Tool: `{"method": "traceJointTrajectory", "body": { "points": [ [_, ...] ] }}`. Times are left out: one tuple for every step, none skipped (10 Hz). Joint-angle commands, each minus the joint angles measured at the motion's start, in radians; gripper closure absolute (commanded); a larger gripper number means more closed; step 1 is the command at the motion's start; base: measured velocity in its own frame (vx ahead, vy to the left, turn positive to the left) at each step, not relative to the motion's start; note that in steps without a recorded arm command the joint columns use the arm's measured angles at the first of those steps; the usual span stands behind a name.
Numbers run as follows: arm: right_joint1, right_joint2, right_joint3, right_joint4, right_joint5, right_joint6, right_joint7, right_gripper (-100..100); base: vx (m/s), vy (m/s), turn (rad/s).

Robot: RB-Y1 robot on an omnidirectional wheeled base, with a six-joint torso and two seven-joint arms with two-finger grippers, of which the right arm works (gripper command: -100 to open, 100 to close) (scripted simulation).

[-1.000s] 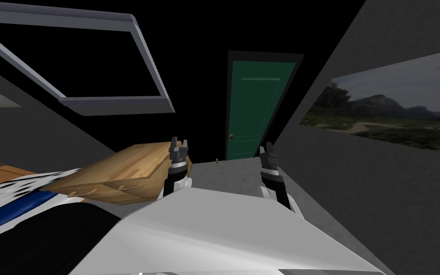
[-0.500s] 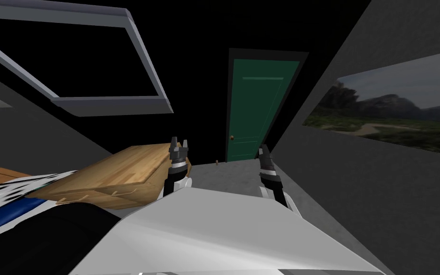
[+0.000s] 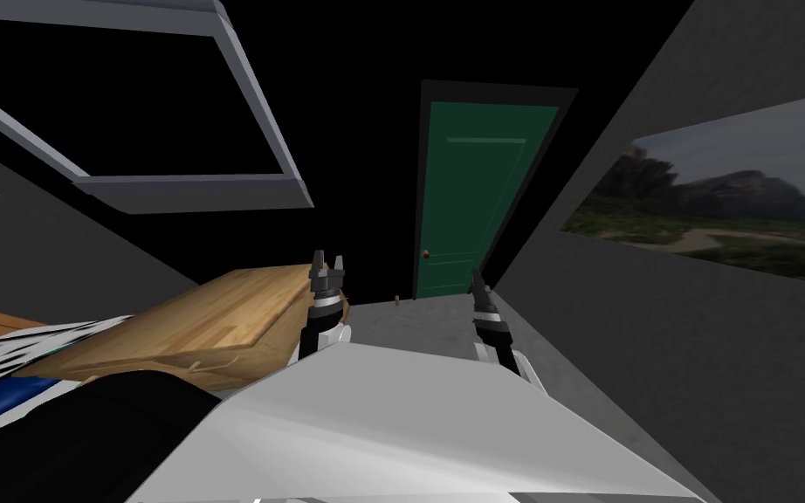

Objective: Pull the door open

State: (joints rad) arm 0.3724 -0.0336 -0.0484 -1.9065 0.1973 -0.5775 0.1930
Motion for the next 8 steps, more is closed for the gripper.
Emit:
{"method": "traceJointTrajectory", "body": {
  "points": [
    [-0.011,-0.006,-0.009,0.037,0.02,-0.01,0.035,-100,0.093,0.017,0.006],
    [-0.019,-0.009,-0.015,0.064,0.031,-0.019,0.057,-100,0.1,0.031,0.006],
    [-0.027,-0.013,-0.022,0.091,0.043,-0.028,0.078,-100,0.093,0.03,0.003],
    [-0.035,-0.016,-0.028,0.119,0.055,-0.037,0.099,-100,0.099,0.018,0.004],
    [-0.044,-0.02,-0.035,0.148,0.067,-0.046,0.121,-100,0.112,0.014,0.007],
    [-0.053,-0.023,-0.042,0.177,0.08,-0.055,0.144,-100,0.104,0.019,0.007],
    [-0.062,-0.026,-0.049,0.203,0.092,-0.065,0.166,-100,0.096,0.02,0.004],
    [-0.062,-0.026,-0.049,0.206,0.092,-0.065,0.166,-100,0.059,0.015,0.002]
  ]
}}
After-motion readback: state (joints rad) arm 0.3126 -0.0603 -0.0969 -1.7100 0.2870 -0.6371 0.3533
